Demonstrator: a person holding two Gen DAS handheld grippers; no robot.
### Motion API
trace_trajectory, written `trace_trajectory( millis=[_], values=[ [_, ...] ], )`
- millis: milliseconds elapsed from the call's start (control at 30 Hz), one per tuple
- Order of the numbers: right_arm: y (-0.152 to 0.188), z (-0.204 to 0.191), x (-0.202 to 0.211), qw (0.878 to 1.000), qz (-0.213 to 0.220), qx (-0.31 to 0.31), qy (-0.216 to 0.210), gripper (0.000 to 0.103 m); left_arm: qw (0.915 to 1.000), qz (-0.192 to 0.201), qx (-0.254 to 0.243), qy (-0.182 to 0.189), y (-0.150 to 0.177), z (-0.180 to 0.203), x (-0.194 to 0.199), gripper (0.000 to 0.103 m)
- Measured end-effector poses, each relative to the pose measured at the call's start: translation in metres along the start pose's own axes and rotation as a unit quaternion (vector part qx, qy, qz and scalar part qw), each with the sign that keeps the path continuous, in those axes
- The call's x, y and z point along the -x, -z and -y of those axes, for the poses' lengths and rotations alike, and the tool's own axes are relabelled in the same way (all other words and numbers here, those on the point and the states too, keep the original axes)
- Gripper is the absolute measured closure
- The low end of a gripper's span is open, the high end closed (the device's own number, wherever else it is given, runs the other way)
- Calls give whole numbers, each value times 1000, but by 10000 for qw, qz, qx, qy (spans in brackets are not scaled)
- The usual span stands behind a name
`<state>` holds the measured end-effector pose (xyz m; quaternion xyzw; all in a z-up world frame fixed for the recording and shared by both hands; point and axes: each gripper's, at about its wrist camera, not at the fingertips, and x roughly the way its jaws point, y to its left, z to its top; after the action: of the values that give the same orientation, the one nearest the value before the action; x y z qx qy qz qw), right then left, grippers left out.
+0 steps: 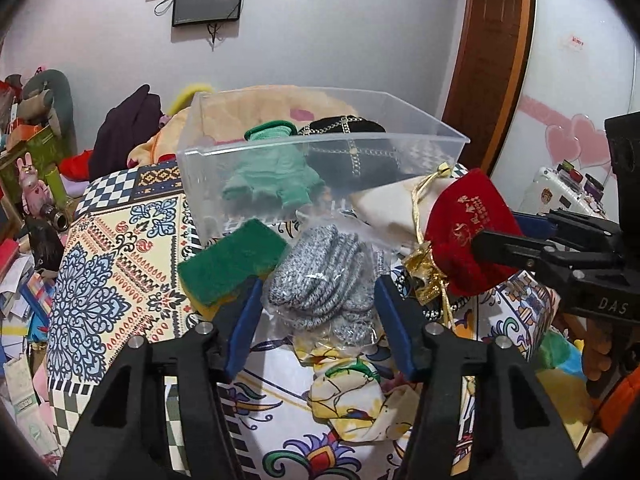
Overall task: Organize soft objects
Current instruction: 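Grasp the silver mesh scrubber with left tool while right tool grasps red pouch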
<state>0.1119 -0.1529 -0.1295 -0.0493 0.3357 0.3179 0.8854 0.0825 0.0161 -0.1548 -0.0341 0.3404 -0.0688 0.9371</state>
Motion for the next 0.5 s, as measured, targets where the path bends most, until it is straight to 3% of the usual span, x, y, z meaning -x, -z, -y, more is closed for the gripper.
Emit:
trace_trajectory(
  millis=[300, 433, 467, 500],
  values=[
    [1, 9, 22, 9998, 125, -150, 58, 63, 9999, 58, -43, 93, 2, 4, 1, 77],
    [3, 4, 20, 10000, 6, -34, -63, 63, 9998, 105, -47, 132, 1, 7, 5, 83],
    [4, 1, 18, 10000, -13, 7, -66, 64, 9998, 121, -43, 137, 1, 7, 6, 84],
    [5, -2, 17, 10000, -34, 49, -56, 72, 9998, 140, -41, 145, 0, 8, 8, 85]
  ],
)
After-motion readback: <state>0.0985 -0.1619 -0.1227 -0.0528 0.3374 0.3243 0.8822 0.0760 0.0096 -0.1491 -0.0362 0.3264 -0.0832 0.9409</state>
